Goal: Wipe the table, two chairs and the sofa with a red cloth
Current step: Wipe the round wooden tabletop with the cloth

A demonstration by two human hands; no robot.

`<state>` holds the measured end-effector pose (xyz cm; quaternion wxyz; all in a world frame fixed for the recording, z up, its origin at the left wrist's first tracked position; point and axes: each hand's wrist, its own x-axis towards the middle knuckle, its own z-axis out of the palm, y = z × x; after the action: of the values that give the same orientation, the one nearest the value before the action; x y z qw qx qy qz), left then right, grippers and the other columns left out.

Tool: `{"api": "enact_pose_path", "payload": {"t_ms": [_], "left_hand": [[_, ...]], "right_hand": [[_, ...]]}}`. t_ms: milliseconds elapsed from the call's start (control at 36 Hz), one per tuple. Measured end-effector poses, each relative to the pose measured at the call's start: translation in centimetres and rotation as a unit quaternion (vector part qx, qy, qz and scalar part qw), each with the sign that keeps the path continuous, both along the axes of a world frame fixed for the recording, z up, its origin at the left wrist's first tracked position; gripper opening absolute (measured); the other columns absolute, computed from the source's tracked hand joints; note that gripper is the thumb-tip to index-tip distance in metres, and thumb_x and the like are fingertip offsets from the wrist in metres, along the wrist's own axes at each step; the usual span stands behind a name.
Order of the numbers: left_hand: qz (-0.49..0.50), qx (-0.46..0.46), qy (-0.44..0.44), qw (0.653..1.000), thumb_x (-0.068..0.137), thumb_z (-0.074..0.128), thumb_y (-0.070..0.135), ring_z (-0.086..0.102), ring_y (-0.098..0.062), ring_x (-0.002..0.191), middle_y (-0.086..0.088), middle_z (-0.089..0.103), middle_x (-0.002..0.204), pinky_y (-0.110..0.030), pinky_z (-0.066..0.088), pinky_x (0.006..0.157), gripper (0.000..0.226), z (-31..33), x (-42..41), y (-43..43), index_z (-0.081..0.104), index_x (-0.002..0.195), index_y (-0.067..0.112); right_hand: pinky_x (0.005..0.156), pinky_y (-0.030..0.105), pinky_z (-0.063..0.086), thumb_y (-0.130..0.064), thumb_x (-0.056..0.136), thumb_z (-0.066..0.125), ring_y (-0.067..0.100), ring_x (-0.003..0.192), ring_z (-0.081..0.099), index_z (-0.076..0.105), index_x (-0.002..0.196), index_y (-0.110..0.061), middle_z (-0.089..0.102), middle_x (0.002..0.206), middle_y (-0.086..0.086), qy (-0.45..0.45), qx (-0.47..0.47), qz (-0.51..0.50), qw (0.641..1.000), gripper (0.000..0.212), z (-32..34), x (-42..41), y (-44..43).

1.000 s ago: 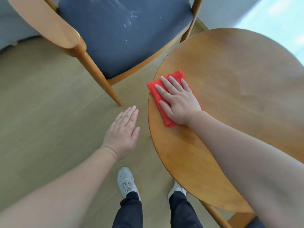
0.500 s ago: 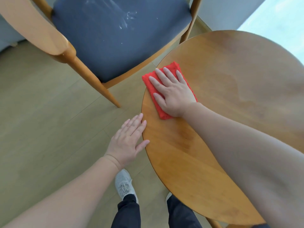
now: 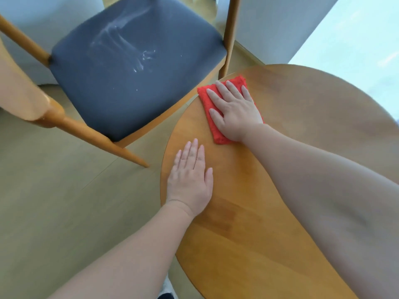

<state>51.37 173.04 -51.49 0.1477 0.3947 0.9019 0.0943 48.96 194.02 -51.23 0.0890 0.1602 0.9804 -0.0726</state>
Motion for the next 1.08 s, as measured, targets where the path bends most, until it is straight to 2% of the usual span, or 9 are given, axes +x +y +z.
{"api": "enact_pose_path", "payload": {"t_ms": [167,306,417,667,806,972,1083], "left_hand": [[0.043,-0.039,0.006,0.998,0.096,0.004,0.043,-0.016,-0.014,0.145,-0.003,-0.014,0.159,-0.033,-0.014,0.116,0.063,-0.7,0.3,3.6,-0.009,0.15,0.014],[0.058,-0.03,0.004,0.998,0.093,0.003,0.046,-0.013,-0.011,0.145,0.001,-0.01,0.159,-0.032,-0.012,0.117,0.064,-0.8,0.3,3.5,-0.005,0.15,0.018],[0.06,-0.029,0.007,0.998,0.091,0.001,0.046,-0.014,-0.011,0.145,0.003,-0.015,0.156,-0.031,-0.013,0.117,0.062,-0.8,0.3,3.7,-0.009,0.146,0.021],[0.053,-0.041,0.027,0.997,0.094,0.011,0.043,-0.01,-0.013,0.145,0.0,-0.01,0.156,-0.032,-0.011,0.116,0.063,-1.0,0.4,3.7,0.0,0.15,0.016],[0.053,-0.047,0.029,0.997,0.094,0.014,0.043,-0.004,-0.014,0.145,-0.002,-0.004,0.156,-0.033,-0.007,0.117,0.064,-0.9,0.4,3.7,0.009,0.15,0.013],[0.052,-0.055,0.023,0.997,0.093,0.011,0.043,-0.005,-0.016,0.147,-0.001,-0.007,0.156,-0.035,-0.005,0.119,0.065,-0.8,0.4,3.8,0.005,0.15,0.014],[0.055,-0.058,0.026,0.996,0.094,0.014,0.042,-0.004,-0.016,0.147,-0.004,-0.002,0.159,-0.036,-0.005,0.119,0.065,-0.7,0.3,4.0,0.008,0.151,0.012]], "right_hand": [[0.12,0.045,-0.003,-0.053,0.099,0.012,0.02,0.149,-0.001,0.01,0.154,-0.034,0.005,0.163,-0.004,0.006,0.008,-0.029,1.0,0.058,-0.3,0.7,3.8],[0.12,0.045,-0.002,-0.052,0.099,0.014,0.021,0.149,0.001,0.012,0.154,-0.033,0.007,0.163,-0.003,0.013,0.007,-0.049,0.999,0.058,-0.4,0.8,6.3],[0.12,0.046,-0.002,-0.052,0.099,0.014,0.021,0.149,0.002,0.013,0.154,-0.033,0.008,0.162,-0.003,0.015,0.007,-0.064,0.998,0.058,-0.3,0.8,8.4],[0.12,0.049,0.0,-0.054,0.097,0.013,0.024,0.149,0.005,0.015,0.154,-0.032,0.012,0.162,0.0,0.009,0.013,-0.132,0.991,0.061,-0.1,0.9,12.4],[0.12,0.049,-0.002,-0.055,0.097,0.013,0.024,0.149,0.002,0.011,0.155,-0.031,0.008,0.163,0.0,0.002,0.008,-0.138,0.99,0.063,-0.1,1.8,11.8],[0.12,0.047,-0.004,-0.053,0.098,0.014,0.022,0.149,-0.002,0.01,0.155,-0.031,0.004,0.163,-0.001,-0.012,-0.002,-0.126,0.992,0.061,0.1,5.8,8.5],[0.12,0.047,-0.006,-0.052,0.098,0.014,0.022,0.149,-0.002,0.009,0.155,-0.031,0.004,0.163,-0.001,-0.021,-0.015,-0.11,0.994,0.061,0.4,9.2,5.9]]}}
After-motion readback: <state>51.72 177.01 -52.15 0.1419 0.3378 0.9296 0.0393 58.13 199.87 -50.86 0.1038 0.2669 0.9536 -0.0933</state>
